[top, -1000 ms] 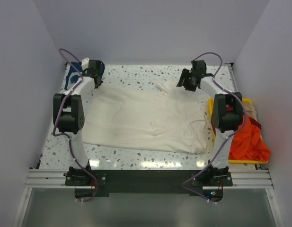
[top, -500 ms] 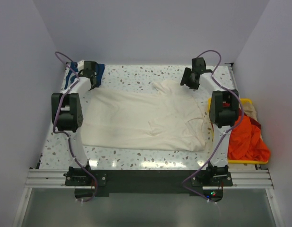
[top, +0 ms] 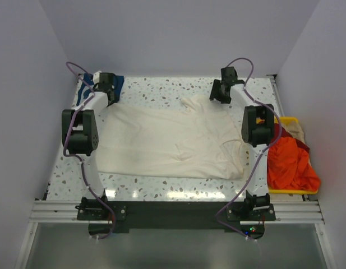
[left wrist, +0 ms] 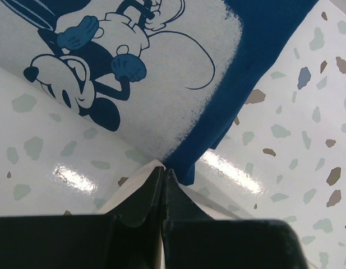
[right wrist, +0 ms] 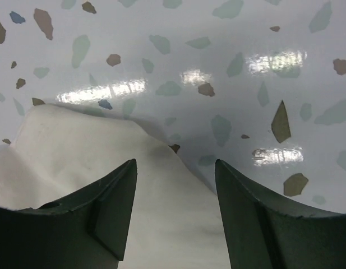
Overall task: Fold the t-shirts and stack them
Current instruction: Fold the tshirt
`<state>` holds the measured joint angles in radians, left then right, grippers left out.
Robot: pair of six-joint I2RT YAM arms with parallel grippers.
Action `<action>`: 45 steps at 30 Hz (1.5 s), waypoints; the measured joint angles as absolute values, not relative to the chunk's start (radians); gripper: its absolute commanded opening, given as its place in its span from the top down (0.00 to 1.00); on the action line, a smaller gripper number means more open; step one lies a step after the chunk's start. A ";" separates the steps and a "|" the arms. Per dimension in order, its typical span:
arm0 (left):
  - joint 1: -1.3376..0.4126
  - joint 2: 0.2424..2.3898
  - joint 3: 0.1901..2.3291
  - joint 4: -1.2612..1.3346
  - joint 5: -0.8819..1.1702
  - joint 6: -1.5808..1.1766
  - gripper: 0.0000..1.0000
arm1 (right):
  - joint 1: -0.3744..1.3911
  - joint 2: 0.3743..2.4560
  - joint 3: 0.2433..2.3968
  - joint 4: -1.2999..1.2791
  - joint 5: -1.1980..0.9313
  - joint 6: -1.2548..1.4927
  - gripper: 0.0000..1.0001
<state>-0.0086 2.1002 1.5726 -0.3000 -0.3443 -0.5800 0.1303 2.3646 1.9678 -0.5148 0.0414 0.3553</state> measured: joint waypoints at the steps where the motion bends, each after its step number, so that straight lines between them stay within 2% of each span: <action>1: -0.009 2.100 1.573 -0.299 -0.342 -0.580 1.00 | 0.138 2.374 1.986 -0.521 0.044 0.355 0.39; 7: -0.009 2.102 1.573 -0.295 -0.336 -0.580 1.00 | 0.193 2.417 2.046 -0.548 0.098 0.348 0.40; 15: -0.009 2.106 1.573 -0.292 -0.324 -0.580 1.00 | 0.224 2.449 2.093 -0.564 0.167 0.342 0.55; 26: -0.009 2.109 1.573 -0.281 -0.314 -0.580 1.00 | 0.222 2.482 2.143 -0.551 0.173 0.327 0.54; 29: -0.009 2.109 1.573 -0.278 -0.311 -0.580 1.00 | 0.222 2.495 2.162 -0.545 0.165 0.320 0.60; 30: -0.009 2.109 1.573 -0.277 -0.310 -0.580 1.00 | 0.222 2.496 2.162 -0.540 0.162 0.319 0.68; 37: -0.009 2.109 1.573 -0.277 -0.303 -0.579 1.00 | 0.221 2.496 2.151 -0.524 0.148 0.312 0.92; 38: -0.009 2.109 1.573 -0.276 -0.302 -0.579 1.00 | 0.221 2.495 2.150 -0.522 0.149 0.311 1.00; 45: 0.010 2.109 1.574 -0.276 -0.295 -0.578 1.00 | 0.218 2.482 2.130 -0.509 0.175 0.311 1.00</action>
